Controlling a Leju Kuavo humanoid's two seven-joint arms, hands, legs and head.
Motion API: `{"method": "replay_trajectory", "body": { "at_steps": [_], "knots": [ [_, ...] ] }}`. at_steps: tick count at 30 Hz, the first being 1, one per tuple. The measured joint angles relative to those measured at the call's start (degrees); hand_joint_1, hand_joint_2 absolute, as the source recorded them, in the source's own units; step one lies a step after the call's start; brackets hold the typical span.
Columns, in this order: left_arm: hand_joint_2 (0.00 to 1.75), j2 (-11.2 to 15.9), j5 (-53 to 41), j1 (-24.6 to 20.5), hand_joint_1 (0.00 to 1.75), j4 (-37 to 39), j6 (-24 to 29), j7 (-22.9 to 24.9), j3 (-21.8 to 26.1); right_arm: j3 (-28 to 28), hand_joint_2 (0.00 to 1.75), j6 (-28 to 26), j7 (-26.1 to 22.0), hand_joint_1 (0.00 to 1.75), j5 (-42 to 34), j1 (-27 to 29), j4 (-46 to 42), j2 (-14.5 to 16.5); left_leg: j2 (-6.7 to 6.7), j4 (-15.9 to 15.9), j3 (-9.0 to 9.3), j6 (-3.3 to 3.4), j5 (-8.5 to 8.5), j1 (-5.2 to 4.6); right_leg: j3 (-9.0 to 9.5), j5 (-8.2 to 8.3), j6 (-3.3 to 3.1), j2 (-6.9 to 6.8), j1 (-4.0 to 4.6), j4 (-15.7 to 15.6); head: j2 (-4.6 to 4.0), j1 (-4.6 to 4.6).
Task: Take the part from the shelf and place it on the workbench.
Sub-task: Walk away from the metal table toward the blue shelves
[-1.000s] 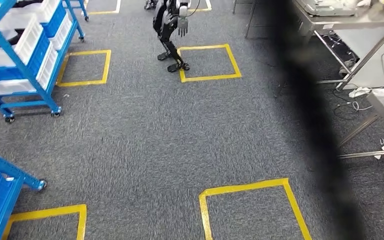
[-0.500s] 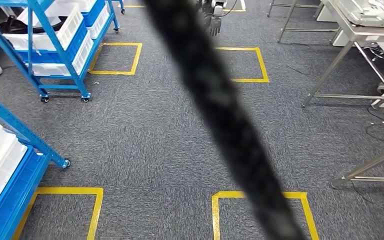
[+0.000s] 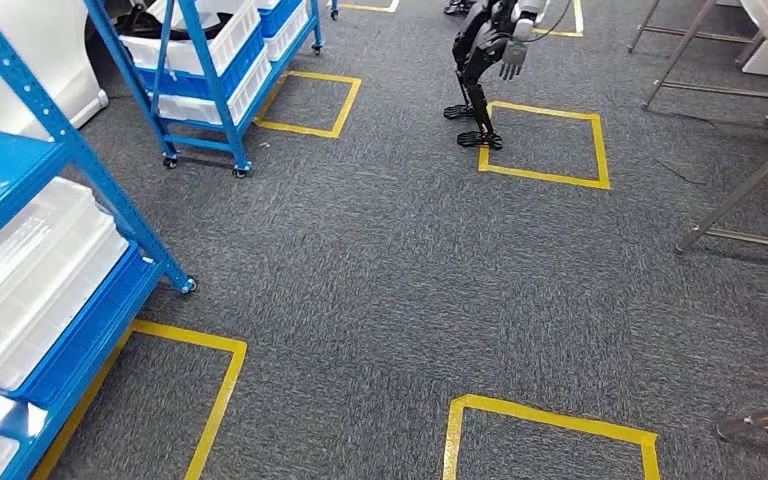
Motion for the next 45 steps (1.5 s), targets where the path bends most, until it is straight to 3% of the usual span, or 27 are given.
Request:
{"method": "replay_trajectory", "body": {
  "at_steps": [2,3,5,6,8,9,10,11,13,15,17,18,20,22,24,25,26,29,31,33,35,37,39,40,42,44,45],
  "knots": [
    [0.00,0.0,0.0,0.3,0.00,0.0,0.0,0.1,0.1,0.0,0.00,0.0,0.0,0.00,0.0,-0.4,0.0,0.0,-1.26,-0.3,-0.11,0.61,0.39,0.06,0.22,-0.15,0.48,-0.76,-0.04,0.0,0.00,-0.01],
    [0.00,0.0,0.0,0.3,0.00,0.0,0.0,0.1,0.1,0.0,0.00,0.0,0.0,0.00,0.0,-0.5,0.0,0.0,-1.80,-0.6,-0.05,0.91,0.62,0.19,0.19,-0.64,0.81,0.00,-0.15,0.5,0.00,0.01],
    [0.00,0.0,0.0,0.2,0.00,0.0,0.0,0.1,0.1,0.0,0.00,-0.1,0.0,0.00,0.0,-0.4,0.0,0.0,-2.91,-1.1,0.07,1.52,1.16,0.51,-1.35,-3.48,1.51,3.39,-0.59,4.3,0.00,0.02],
    [0.00,0.0,0.0,0.1,0.00,0.0,0.0,0.1,0.1,0.0,0.00,-0.1,0.0,0.00,0.0,-0.3,0.0,0.0,-3.50,-1.1,-0.14,1.67,1.32,0.54,-2.96,-5.52,1.80,5.29,-0.90,7.9,0.00,0.02],
    [0.00,0.0,-0.1,0.0,0.00,0.0,-0.1,0.1,0.2,0.0,0.00,-0.1,0.0,0.00,0.0,-0.1,0.0,0.0,-4.86,-1.0,-0.46,1.78,1.52,0.55,-6.20,-8.28,2.15,6.71,-1.35,14.8,0.00,0.01],
    [0.00,0.0,-0.1,0.0,0.00,0.0,-0.1,0.1,0.2,0.0,0.00,-0.1,0.0,0.00,0.0,0.0,0.0,0.0,-5.64,-1.0,-0.53,1.75,1.57,0.55,-6.82,-8.04,2.26,6.86,-1.52,16.0,0.00,0.00],
    [0.00,0.0,-0.1,0.0,0.00,0.0,-0.1,0.1,0.2,0.0,0.00,-0.1,0.0,0.00,0.0,0.0,0.0,0.0,-6.48,-0.9,-0.53,1.68,1.60,0.58,-6.33,-6.59,2.34,7.01,-1.69,14.9,0.00,0.01],
    [0.00,0.0,-0.1,0.0,0.00,0.0,-0.1,0.1,0.2,0.0,0.00,-0.1,0.0,0.00,0.0,0.0,0.0,0.0,-7.33,-0.7,-0.51,1.53,1.59,0.65,-4.87,-4.30,2.38,7.42,-1.89,11.6,0.00,0.00],
    [0.00,0.0,-0.1,0.0,0.00,0.0,-0.1,0.1,0.2,-0.1,0.00,-0.1,0.0,0.00,0.1,0.1,0.1,0.0,-8.89,-0.4,-0.73,0.95,1.56,0.78,-1.48,-0.74,2.34,9.88,-2.16,4.0,0.00,0.00],
    [0.00,0.0,-0.1,-0.2,0.00,0.0,-0.1,0.1,0.3,-0.1,0.00,-0.1,0.1,0.00,0.1,0.1,0.1,0.0,-10.13,-0.2,-1.27,0.05,1.78,0.85,-0.33,0.03,2.03,11.50,-2.04,0.9,0.00,-0.01],
    [0.00,0.0,-0.1,0.0,0.00,0.0,0.0,0.1,0.5,-0.2,0.00,-0.1,0.1,0.00,0.2,0.0,0.1,0.0,-11.37,-0.4,-1.71,-0.83,2.22,1.02,-0.46,0.27,1.38,10.50,-1.81,0.6,0.00,-0.01],
    [0.00,0.0,0.0,0.1,0.00,0.0,0.0,0.1,0.6,-0.2,0.00,0.0,0.1,0.00,0.2,0.0,0.1,0.0,-11.17,-0.2,-1.96,-1.11,2.07,1.11,-0.35,0.48,0.92,9.72,-1.77,0.4,0.00,-0.01],
    [0.00,-0.1,0.1,0.2,0.00,0.0,0.0,0.1,1.0,-0.3,0.00,0.1,0.1,0.00,0.2,0.0,0.1,0.0,-8.50,2.9,-3.55,-1.42,-0.07,1.08,-0.25,0.95,-0.09,8.10,-1.76,-0.3,0.00,-0.05],
    [0.00,-0.2,0.1,0.0,0.00,0.0,0.0,0.1,1.2,-0.3,0.00,0.2,0.2,0.00,0.3,0.2,0.1,0.0,-5.28,10.0,-6.72,-1.51,-4.06,0.98,-0.45,1.09,-0.66,6.39,-1.34,-0.3,0.00,-0.07],
    [0.00,-0.2,-0.1,0.0,0.00,0.0,0.0,0.1,1.3,-0.4,0.00,0.3,0.5,0.00,0.3,0.4,0.1,0.0,-4.41,15.4,-8.89,-1.51,-6.06,0.98,-0.75,1.04,-0.82,4.58,-0.92,-0.2,0.00,-0.06],
    [0.00,-0.2,-0.2,0.1,0.00,0.0,0.0,0.1,1.3,-0.4,0.00,0.3,0.7,0.00,0.4,0.4,0.1,0.0,-4.22,15.4,-8.53,-1.42,-5.55,0.97,-0.86,1.00,-0.89,3.75,-0.77,0.0,0.00,-0.06],
    [0.00,-0.2,-0.3,0.1,0.00,0.0,0.0,0.0,1.3,-0.4,0.00,0.4,0.8,0.00,0.5,0.3,0.1,0.0,-3.86,12.9,-6.90,-1.25,-4.09,0.92,-0.92,0.93,-0.93,2.99,-0.66,0.1,0.00,-0.06],
    [0.00,-0.3,-0.5,0.0,0.00,0.0,0.0,-0.1,1.4,-0.4,0.00,0.5,1.0,0.00,0.7,0.2,0.1,0.0,-0.45,1.9,-0.50,-0.25,-0.27,0.30,-0.84,0.61,-0.65,1.00,-0.29,0.5,0.00,-0.05],
    [0.00,-0.3,-0.6,0.0,0.00,0.0,0.0,-0.3,1.4,-0.4,0.00,0.5,1.0,0.00,0.8,0.1,0.1,0.0,0.21,-0.1,0.14,0.37,-0.04,-0.15,-0.74,0.57,-0.13,-0.03,-0.26,0.6,0.00,-0.04],
    [0.00,-0.4,-0.7,0.2,0.00,0.0,0.1,-0.3,1.4,-0.5,0.00,0.5,1.0,0.00,0.9,-0.2,0.0,0.0,-1.00,-0.7,0.09,0.98,0.54,-0.05,-0.48,0.50,0.52,-0.29,-0.44,0.6,0.00,-0.04],
    [0.00,-0.5,-0.7,0.2,0.00,0.0,0.1,-0.3,1.5,-0.6,0.00,0.5,1.0,0.00,1.0,-0.2,0.0,-0.1,-2.19,-1.5,0.27,1.71,1.32,0.34,-1.29,-1.48,1.23,2.53,-0.66,2.9,0.00,-0.02],
    [0.00,-0.6,-0.9,0.0,0.00,0.0,0.1,-0.3,1.6,-0.7,0.00,0.5,1.0,0.00,1.1,0.0,0.0,-0.1,-3.44,-1.6,-0.02,2.12,1.82,0.49,-4.23,-5.43,1.64,5.95,-1.04,9.3,0.00,-0.01],
    [0.00,-0.7,-1.0,-0.1,0.00,0.0,0.2,-0.3,1.7,-0.8,0.00,0.5,1.0,0.00,1.1,0.2,0.0,-0.2,-5.00,-1.5,-0.42,2.11,2.03,0.50,-6.94,-7.51,1.88,6.83,-1.36,15.3,0.00,-0.02],
    [0.00,-0.7,-1.1,0.0,0.00,0.0,0.2,-0.3,1.7,-0.8,0.00,0.6,1.0,0.00,1.1,0.2,0.0,-0.2,-5.85,-1.4,-0.51,2.04,2.08,0.52,-7.06,-6.82,1.97,6.93,-1.51,15.5,0.00,-0.02],
    [0.00,-0.9,-1.2,0.0,0.00,0.0,0.2,-0.2,1.7,-0.8,0.00,0.6,1.0,0.00,1.1,0.3,0.0,-0.3,-7.55,-1.1,-0.56,1.78,2.06,0.63,-4.40,-2.77,2.03,7.76,-1.86,9.9,0.00,-0.01],
    [0.00,-1.0,-1.3,0.0,0.00,0.0,0.2,-0.2,1.8,-0.9,0.00,0.6,1.1,0.00,1.2,0.4,0.0,-0.4,-8.98,-0.6,-0.89,1.19,1.99,0.67,-1.35,0.09,2.02,10.49,-2.13,3.1,0.00,-0.02],
    [0.00,-1.0,-1.4,-0.1,0.00,0.0,0.2,-0.1,1.8,-0.9,0.00,0.6,1.1,0.00,1.3,0.4,0.1,-0.4,-9.57,-0.4,-1.17,0.77,2.04,0.66,-0.71,0.56,1.96,11.44,-2.11,1.4,0.00,-0.02]
  ]
}}
